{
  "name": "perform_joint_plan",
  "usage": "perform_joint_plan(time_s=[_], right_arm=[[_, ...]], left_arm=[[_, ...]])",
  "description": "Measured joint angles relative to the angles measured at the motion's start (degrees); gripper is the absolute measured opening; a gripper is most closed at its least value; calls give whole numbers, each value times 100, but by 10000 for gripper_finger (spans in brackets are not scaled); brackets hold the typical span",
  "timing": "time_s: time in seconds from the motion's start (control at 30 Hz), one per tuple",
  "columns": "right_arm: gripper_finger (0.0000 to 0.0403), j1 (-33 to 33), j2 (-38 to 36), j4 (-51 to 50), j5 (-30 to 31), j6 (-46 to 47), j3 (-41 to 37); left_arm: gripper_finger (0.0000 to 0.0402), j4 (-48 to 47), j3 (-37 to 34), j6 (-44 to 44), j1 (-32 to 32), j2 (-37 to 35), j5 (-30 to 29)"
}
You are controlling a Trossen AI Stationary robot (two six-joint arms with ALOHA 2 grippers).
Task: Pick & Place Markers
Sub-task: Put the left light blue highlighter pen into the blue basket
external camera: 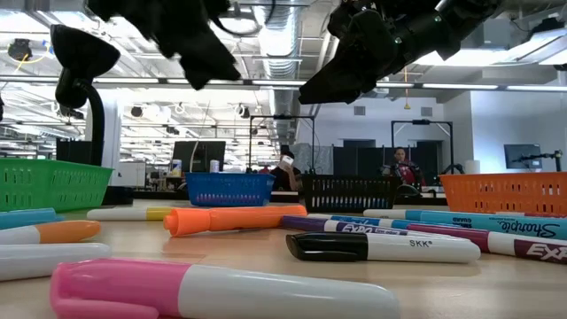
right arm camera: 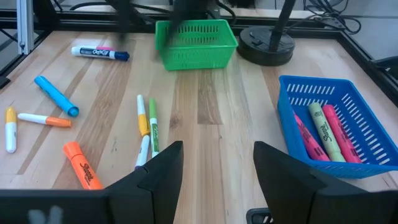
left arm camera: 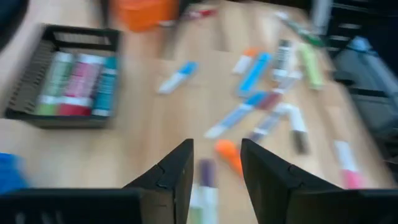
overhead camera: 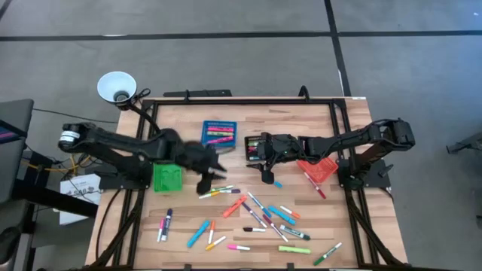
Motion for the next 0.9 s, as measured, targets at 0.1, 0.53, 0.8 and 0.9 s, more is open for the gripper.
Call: perform_joint_plan(time_s=[0.1,0.53,0.8,0.9], right_arm=[[189,0,0,0,-1,0,0],[189,0,0,1,1,2,0],[189,0,0,0,2,2,0],[189,0,0,1,0,2,0]], left_arm=[[125,-8,0,-429,-604,5,-314],[125,-103,-1,-2247,-1892,757,-1012],[125,-187,-4,-3209,-2249,1096,-451],[125,-187,-4,-3587,-2432,1187,-345]])
